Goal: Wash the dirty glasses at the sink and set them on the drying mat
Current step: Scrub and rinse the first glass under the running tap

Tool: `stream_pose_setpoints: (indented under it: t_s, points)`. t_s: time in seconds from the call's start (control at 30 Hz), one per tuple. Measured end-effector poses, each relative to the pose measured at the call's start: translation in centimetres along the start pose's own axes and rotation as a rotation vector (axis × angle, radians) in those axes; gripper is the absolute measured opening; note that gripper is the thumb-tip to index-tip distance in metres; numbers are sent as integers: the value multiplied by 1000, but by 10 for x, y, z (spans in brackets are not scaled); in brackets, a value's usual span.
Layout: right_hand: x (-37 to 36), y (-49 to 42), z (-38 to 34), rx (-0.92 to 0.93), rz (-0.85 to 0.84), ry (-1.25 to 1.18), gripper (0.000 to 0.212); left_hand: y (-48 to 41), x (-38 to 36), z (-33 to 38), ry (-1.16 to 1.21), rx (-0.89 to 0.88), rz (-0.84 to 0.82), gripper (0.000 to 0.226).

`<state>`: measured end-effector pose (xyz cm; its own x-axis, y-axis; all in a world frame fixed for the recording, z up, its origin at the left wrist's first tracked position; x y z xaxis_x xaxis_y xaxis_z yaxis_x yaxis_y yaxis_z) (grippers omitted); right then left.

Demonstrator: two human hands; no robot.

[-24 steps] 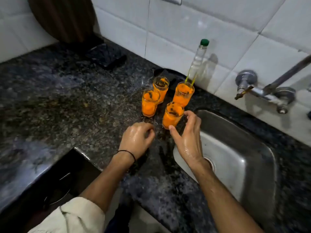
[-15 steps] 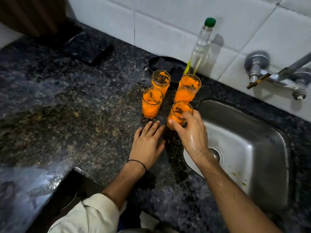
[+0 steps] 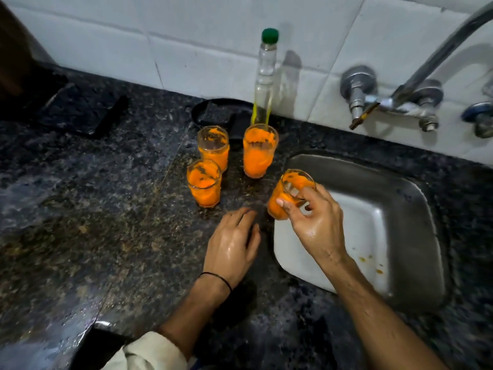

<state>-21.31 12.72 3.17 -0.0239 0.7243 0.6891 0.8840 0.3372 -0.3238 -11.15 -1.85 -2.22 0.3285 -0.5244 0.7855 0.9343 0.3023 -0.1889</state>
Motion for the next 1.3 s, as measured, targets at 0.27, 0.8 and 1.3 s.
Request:
stream_pose_setpoints:
  t_s: [0.27,0.8,1.3]
  points:
    - [75,-7,54,-70,59,41,17,-115,-8,117,271,-64,24,34]
    - [125,-19,107,33,-12,-50,21,-244,-68,180,793,528,-94,30]
    - [125,-47,133,116,-471,-149,39,-95,-127,192,1030,216,-533,41]
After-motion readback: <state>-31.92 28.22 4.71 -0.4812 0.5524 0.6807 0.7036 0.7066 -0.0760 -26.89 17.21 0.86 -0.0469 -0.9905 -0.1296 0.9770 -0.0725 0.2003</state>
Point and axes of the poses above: each hand's wrist, its own y-axis away from the middle knuckle, its own x-axis out of the back of the hand, z = x × y, the point moved 6 cm from there along -y, towards the middle knuckle, and after that the axes turned 2 degrees about x, right-handed, at the moved point
